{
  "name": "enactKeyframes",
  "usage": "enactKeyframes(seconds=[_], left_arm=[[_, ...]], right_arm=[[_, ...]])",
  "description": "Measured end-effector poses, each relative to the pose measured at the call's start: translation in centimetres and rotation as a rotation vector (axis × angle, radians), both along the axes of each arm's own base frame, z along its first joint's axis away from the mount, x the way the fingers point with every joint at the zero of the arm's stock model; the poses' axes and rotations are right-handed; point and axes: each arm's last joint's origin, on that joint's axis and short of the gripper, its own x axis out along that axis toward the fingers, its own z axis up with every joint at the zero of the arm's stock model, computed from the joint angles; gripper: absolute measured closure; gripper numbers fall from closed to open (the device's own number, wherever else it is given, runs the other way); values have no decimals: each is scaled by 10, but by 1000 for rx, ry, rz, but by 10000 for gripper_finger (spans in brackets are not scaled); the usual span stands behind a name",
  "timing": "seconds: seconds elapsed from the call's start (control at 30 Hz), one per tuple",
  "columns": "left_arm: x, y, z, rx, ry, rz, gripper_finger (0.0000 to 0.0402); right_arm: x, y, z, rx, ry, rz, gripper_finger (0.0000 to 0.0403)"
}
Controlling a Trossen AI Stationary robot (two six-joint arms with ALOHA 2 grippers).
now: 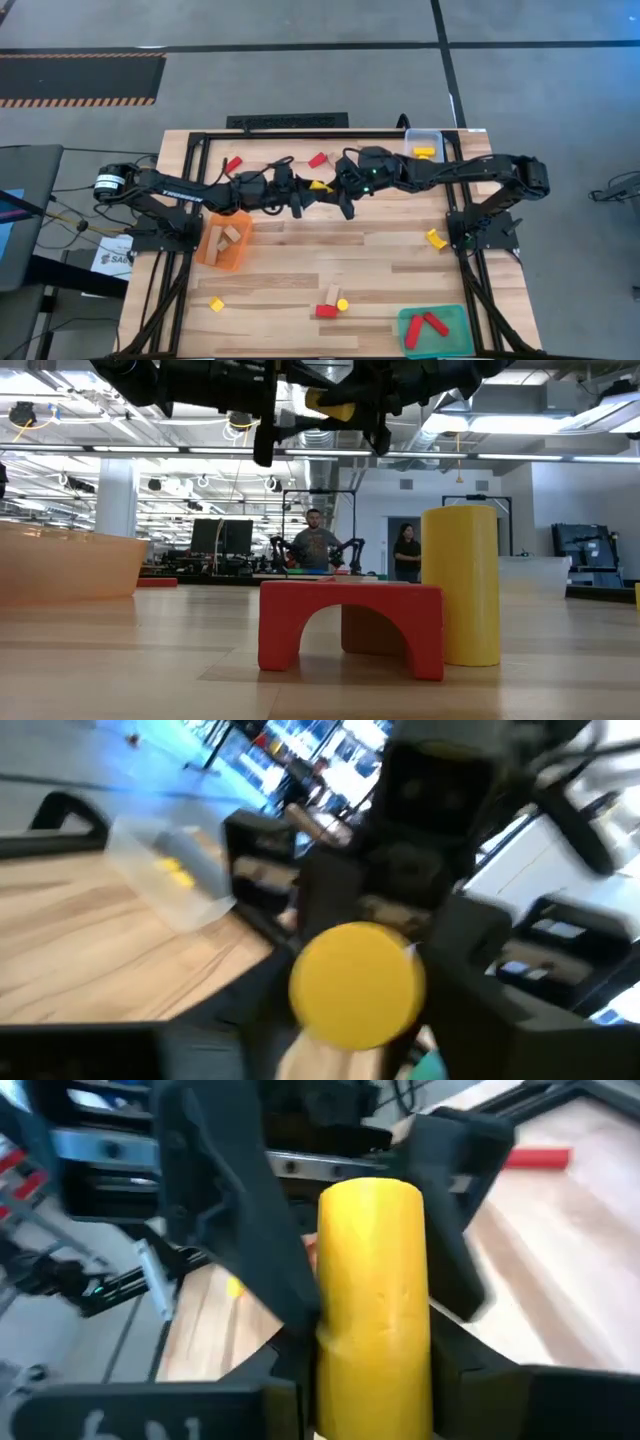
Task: Sort & place blocks by color
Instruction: Put the yellow block into the transparent bin
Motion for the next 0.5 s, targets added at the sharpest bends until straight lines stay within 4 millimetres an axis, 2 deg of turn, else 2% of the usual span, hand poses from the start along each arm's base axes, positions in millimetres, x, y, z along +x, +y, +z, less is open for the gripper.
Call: enactKeyframes(seconds=[0.13, 0.23, 0.37, 0.5], left_arm=[[0, 0, -7, -10, 68, -18, 125], [-2, 6, -9, 29, 116, -50, 85], [-18, 22, 0, 17, 183, -1, 61], [-40, 32, 5, 6, 309, 58, 58]], right_arm=[[-3, -6, -3, 40, 38, 52, 284], [-14, -12, -5, 69, 126, 49, 284], [-44, -20, -7, 42, 334, -12, 284], [-82, -30, -2, -69, 537, -205, 284]])
